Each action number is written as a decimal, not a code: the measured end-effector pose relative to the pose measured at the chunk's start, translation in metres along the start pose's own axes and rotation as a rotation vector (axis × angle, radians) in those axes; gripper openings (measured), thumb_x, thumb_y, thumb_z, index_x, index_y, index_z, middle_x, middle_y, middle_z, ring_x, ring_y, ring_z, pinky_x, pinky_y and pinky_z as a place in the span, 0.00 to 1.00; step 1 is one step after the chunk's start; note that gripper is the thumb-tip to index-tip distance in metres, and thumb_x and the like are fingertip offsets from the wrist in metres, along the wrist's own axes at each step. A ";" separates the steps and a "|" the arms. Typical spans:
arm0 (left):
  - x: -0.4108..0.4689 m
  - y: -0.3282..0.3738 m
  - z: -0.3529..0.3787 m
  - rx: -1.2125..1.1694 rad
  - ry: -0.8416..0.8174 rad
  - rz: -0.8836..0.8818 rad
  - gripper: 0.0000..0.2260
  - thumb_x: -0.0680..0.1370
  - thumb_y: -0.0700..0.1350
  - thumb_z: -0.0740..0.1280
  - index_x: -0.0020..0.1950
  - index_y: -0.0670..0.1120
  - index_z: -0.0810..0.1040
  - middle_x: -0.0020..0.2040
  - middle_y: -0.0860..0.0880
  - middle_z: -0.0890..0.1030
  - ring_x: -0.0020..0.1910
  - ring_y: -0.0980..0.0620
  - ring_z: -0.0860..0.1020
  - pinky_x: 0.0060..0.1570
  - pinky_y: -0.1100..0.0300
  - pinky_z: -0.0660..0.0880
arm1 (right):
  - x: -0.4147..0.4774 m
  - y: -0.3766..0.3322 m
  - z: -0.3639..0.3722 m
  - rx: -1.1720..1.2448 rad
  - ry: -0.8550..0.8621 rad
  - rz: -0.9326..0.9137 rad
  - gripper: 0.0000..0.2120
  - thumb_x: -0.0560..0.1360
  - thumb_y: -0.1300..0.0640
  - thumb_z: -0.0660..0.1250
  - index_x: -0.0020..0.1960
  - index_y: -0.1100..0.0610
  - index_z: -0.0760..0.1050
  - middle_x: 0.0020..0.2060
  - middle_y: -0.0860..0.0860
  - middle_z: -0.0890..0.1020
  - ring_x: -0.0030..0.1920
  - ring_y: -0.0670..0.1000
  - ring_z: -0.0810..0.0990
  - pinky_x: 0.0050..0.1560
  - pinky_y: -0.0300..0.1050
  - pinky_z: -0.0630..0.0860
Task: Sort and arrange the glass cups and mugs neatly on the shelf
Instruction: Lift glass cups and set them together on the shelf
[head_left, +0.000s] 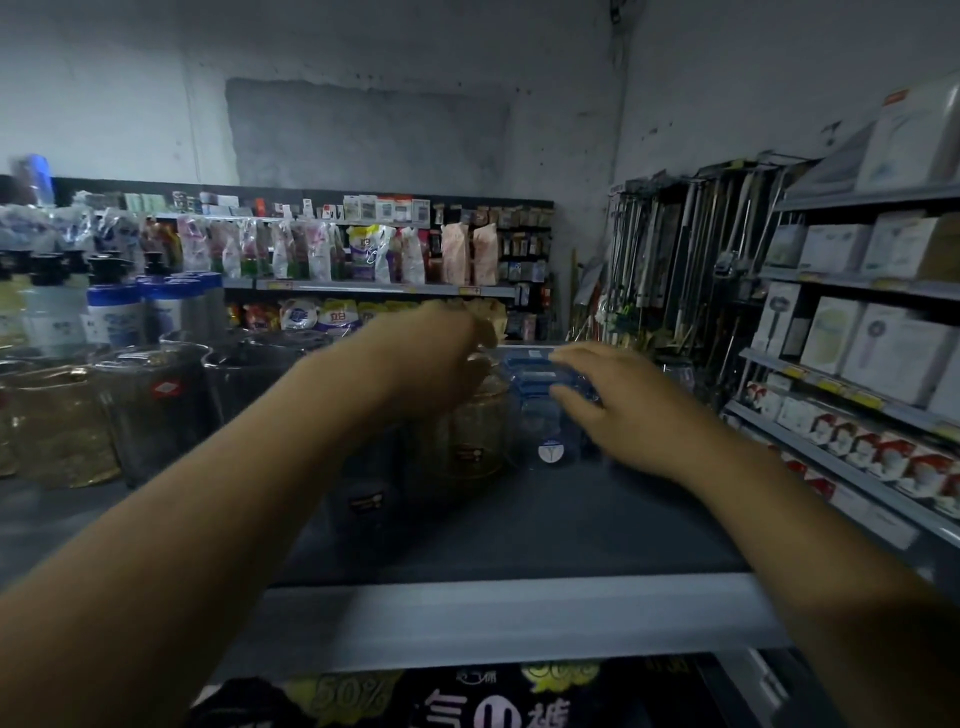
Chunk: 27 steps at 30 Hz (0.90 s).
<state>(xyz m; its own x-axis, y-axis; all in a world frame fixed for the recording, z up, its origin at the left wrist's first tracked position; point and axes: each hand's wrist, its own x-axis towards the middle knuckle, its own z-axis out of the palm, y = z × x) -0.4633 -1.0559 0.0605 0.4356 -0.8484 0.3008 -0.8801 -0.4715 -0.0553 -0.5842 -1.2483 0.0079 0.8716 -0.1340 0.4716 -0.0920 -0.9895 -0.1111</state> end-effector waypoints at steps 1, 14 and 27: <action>0.012 -0.002 -0.004 -0.027 0.010 0.006 0.14 0.84 0.48 0.62 0.69 0.50 0.75 0.64 0.48 0.80 0.59 0.49 0.79 0.60 0.50 0.78 | 0.010 0.004 -0.005 0.014 0.013 -0.007 0.20 0.84 0.50 0.61 0.73 0.55 0.71 0.68 0.52 0.76 0.67 0.53 0.74 0.67 0.49 0.71; 0.060 -0.025 0.022 -0.027 -0.274 -0.042 0.08 0.85 0.49 0.60 0.56 0.49 0.78 0.56 0.47 0.81 0.52 0.50 0.77 0.55 0.53 0.73 | 0.082 0.019 -0.001 -0.054 -0.378 0.059 0.20 0.86 0.50 0.53 0.57 0.64 0.77 0.50 0.57 0.80 0.52 0.58 0.79 0.56 0.50 0.75; 0.051 -0.014 0.012 -0.055 -0.097 0.010 0.17 0.84 0.51 0.62 0.71 0.47 0.75 0.67 0.48 0.78 0.63 0.48 0.77 0.61 0.52 0.75 | 0.050 0.031 -0.014 0.148 -0.171 0.036 0.17 0.84 0.50 0.61 0.67 0.57 0.78 0.64 0.53 0.81 0.61 0.53 0.79 0.60 0.45 0.73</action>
<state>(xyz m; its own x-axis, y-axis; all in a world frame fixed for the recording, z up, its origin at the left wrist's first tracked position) -0.4266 -1.0961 0.0648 0.4404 -0.8736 0.2071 -0.8925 -0.4510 -0.0043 -0.5502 -1.2867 0.0405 0.9391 -0.1454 0.3114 -0.0636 -0.9640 -0.2582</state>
